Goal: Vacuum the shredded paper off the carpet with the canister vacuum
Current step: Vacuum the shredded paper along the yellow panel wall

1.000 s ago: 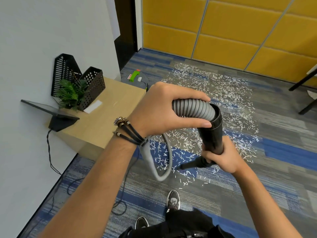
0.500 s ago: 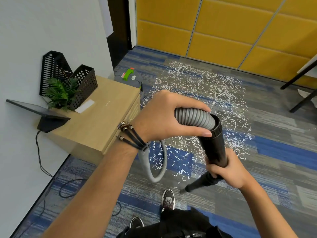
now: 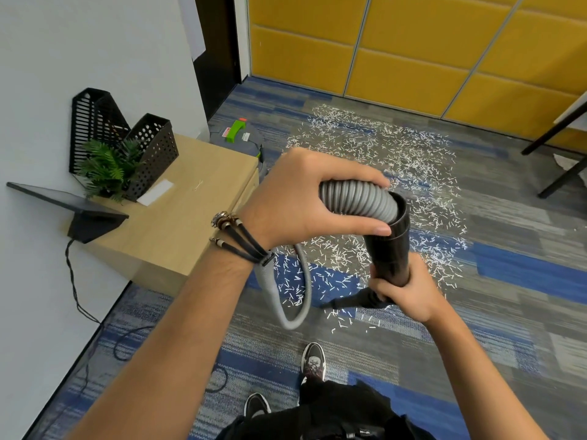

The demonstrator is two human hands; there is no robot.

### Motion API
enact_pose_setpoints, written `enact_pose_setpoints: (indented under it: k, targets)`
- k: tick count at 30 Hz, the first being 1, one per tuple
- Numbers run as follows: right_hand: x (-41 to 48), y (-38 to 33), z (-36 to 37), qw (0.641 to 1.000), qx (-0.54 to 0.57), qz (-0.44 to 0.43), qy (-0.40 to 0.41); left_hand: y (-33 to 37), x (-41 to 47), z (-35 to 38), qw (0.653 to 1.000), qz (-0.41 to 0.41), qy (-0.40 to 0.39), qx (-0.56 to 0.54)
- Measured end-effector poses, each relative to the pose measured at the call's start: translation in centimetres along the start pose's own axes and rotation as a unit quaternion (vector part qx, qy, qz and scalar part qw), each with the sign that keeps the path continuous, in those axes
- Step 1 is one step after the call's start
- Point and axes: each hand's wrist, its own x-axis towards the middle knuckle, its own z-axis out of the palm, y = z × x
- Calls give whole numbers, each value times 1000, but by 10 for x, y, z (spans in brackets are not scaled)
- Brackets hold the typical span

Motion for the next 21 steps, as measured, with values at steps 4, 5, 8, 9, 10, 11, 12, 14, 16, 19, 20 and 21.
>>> enact_pose_setpoints:
  k: [4, 5, 8, 9, 10, 11, 12, 14, 16, 19, 20, 21]
  targets:
    - [-3, 4, -4, 999, -15, 15, -24, -7, -4, 5, 999, -29, -13, -17]
    - [-5, 4, -5, 999, -12, 22, -31, -7, -5, 5, 999, -34, -15, -20]
    - [-8, 6, -7, 999, -11, 33, -26, -6, -8, 3, 999, -40, -10, -3]
    - [-8, 6, -6, 999, -12, 33, -17, -5, -10, 3, 999, -42, -5, 8]
    - [-8, 5, -5, 999, -12, 32, -11, -4, -12, 2, 999, -46, 2, 16]
    - [-7, 4, -3, 1000, -11, 29, -7, -3, -14, 1, 998, -50, 10, 21]
    - [-7, 1, 0, 1000, -10, 24, -6, -1, -16, 0, 998, -53, 18, 24]
    - [-8, -3, 7, 1000, -4, 19, -12, 4, -21, 0, 997, -53, 31, 37]
    - [-8, -6, 14, 1000, 0, 12, -24, 8, -25, -3, 997, -52, 41, 47]
    - [-10, -3, 20, 1000, -13, -1, -27, 9, -33, -6, 996, -60, 49, 46]
    - [-12, -2, 21, 1000, -18, -6, -19, 10, -37, -6, 996, -59, 53, 46]
    - [-15, -1, 22, 1000, -22, -12, -7, 12, -40, -5, 996, -55, 58, 48]
